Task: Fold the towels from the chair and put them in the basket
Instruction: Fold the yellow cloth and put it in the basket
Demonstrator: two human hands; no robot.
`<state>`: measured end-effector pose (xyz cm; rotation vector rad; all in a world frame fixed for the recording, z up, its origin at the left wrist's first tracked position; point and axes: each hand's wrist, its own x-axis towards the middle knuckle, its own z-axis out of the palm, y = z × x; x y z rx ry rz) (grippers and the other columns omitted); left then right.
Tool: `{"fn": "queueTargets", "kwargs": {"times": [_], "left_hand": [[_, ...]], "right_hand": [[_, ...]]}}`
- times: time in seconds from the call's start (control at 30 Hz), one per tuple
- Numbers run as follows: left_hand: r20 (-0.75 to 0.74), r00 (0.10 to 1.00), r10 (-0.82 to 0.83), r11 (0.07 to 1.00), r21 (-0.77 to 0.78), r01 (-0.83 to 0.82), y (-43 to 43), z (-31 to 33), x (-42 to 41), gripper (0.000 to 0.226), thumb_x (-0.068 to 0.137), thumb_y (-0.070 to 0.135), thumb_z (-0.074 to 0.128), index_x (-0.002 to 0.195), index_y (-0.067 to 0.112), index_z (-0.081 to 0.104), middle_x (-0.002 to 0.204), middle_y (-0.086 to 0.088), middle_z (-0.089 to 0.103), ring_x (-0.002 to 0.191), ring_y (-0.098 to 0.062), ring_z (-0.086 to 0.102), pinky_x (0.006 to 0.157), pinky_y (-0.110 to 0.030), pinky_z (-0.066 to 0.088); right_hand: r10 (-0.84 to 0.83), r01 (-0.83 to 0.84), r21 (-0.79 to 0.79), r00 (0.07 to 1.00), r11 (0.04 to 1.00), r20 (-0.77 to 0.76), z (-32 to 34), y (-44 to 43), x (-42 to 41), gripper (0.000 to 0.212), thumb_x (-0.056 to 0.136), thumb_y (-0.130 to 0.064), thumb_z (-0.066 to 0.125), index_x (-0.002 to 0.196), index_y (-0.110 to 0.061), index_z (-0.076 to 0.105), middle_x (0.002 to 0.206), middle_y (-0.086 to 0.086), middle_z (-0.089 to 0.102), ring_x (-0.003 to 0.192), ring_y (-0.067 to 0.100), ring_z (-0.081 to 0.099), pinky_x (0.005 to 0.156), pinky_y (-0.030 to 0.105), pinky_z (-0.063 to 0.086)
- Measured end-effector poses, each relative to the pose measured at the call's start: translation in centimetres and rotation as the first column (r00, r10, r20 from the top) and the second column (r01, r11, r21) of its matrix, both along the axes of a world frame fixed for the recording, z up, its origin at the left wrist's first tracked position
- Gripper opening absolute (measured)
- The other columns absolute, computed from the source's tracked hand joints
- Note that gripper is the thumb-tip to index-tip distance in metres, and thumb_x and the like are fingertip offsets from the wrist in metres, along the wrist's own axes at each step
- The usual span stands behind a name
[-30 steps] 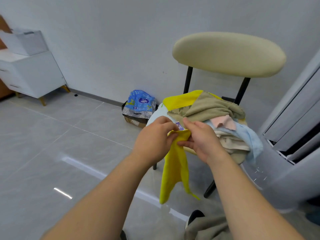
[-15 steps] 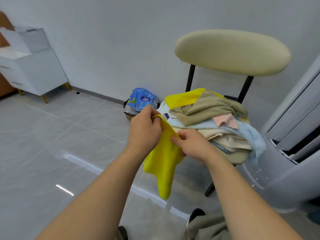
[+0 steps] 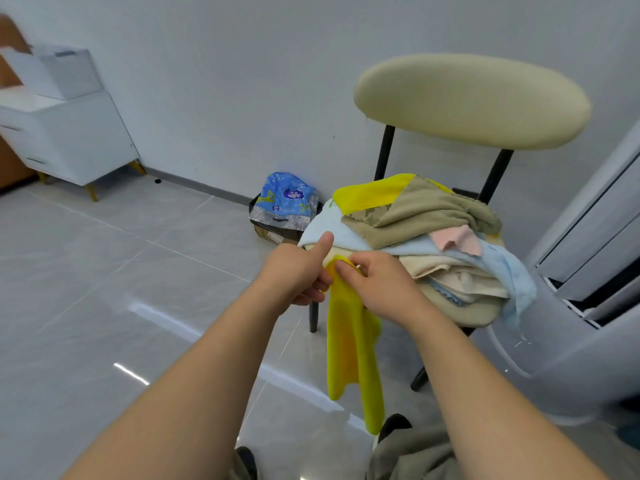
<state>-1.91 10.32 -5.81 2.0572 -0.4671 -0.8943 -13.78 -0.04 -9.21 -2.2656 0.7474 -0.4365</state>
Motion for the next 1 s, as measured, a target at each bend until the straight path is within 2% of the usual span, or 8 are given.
{"fn": "queueTargets", "kwargs": {"times": [0.1,0.3,0.37,0.47,0.6,0.67,0.8,1.0], "left_hand": [[-0.070,0.997,0.014,1.000,-0.016,-0.015,-0.1,-0.8,0.2,0.058,0.091,0.059,0.057,0.085,0.003,0.070,0.080,-0.012,0.073,0.061,-0.023,0.070,0.055,-0.027,0.054],[-0.076,0.996,0.048,0.999,-0.012,-0.049,-0.5,-1.2,0.6,0.024,0.084,0.012,0.061,0.099,-0.004,0.070,0.087,-0.022,0.073,0.066,-0.030,0.069,0.070,-0.041,0.063],[0.085,0.993,0.085,0.995,-0.058,-0.080,-0.6,-1.4,0.8,0.020,0.085,0.015,0.058,0.091,-0.002,0.067,0.085,-0.021,0.073,0.073,-0.035,0.071,0.075,-0.050,0.062],[0.374,0.914,0.155,0.984,-0.144,-0.108,-0.5,-1.5,1.0,0.016,0.090,0.024,0.056,0.081,0.011,0.054,0.082,-0.011,0.069,0.079,-0.033,0.067,0.074,-0.043,0.057],[0.572,0.747,0.338,0.926,-0.343,-0.156,0.5,0.0,1.4,0.006,0.099,0.015,0.051,0.103,0.013,0.047,0.085,-0.007,0.059,0.079,-0.031,0.054,0.065,-0.035,0.037],[0.589,0.717,0.373,0.913,-0.369,-0.173,0.8,0.4,2.2,0.013,0.097,0.007,0.047,0.106,0.016,0.047,0.083,-0.008,0.059,0.076,-0.032,0.054,0.063,-0.034,0.035],[0.757,0.643,0.115,0.993,-0.112,-0.046,1.1,0.0,2.8,0.044,0.084,-0.007,0.045,0.110,0.018,0.069,0.104,-0.012,0.064,0.098,-0.034,0.059,0.076,-0.032,0.040],[0.770,0.637,-0.024,0.998,-0.017,0.058,0.9,-0.7,2.2,0.064,0.082,0.030,0.072,0.141,0.019,0.051,0.136,-0.003,0.048,0.118,-0.027,0.056,0.093,-0.038,0.046]], "right_hand": [[0.084,-0.083,0.037,0.996,0.996,-0.020,0.0,0.5,0.0,0.036,0.094,-0.044,0.062,0.081,-0.011,0.069,0.055,0.001,0.046,0.050,0.008,0.036,0.050,0.029,0.033],[0.238,-0.231,0.204,0.971,0.951,-0.007,-0.3,0.7,0.0,0.009,0.087,-0.025,0.073,0.080,-0.020,0.074,0.071,0.008,0.068,0.061,0.005,0.049,0.061,0.031,0.045],[0.255,-0.236,0.213,0.964,0.948,-0.069,-0.6,0.7,0.2,0.014,0.079,-0.018,0.078,0.073,-0.025,0.068,0.065,-0.004,0.065,0.061,0.000,0.052,0.064,0.030,0.047],[0.254,-0.227,0.157,0.950,0.961,-0.180,-0.9,0.8,0.4,0.015,0.072,-0.016,0.081,0.082,-0.018,0.070,0.075,-0.005,0.072,0.068,0.007,0.062,0.068,0.032,0.052],[0.263,-0.245,0.096,0.901,0.965,-0.344,-1.0,1.2,0.1,0.013,0.078,-0.018,0.075,0.078,-0.018,0.063,0.069,-0.004,0.064,0.061,0.009,0.057,0.057,0.029,0.048],[0.266,-0.240,0.115,0.875,0.964,-0.404,-1.3,1.2,-0.1,0.010,0.083,-0.020,0.072,0.087,-0.019,0.063,0.083,0.000,0.069,0.073,0.016,0.065,0.067,0.035,0.056],[0.252,-0.237,0.085,0.890,0.968,-0.379,-1.1,1.3,0.1,0.008,0.088,-0.022,0.067,0.085,-0.023,0.060,0.086,0.001,0.066,0.083,0.024,0.065,0.072,0.038,0.055],[0.268,-0.276,-0.016,0.942,0.961,-0.203,-0.7,2.0,0.7,0.010,0.092,-0.029,0.064,0.092,-0.019,0.065,0.085,-0.003,0.066,0.079,0.016,0.057,0.067,0.033,0.044]]}}
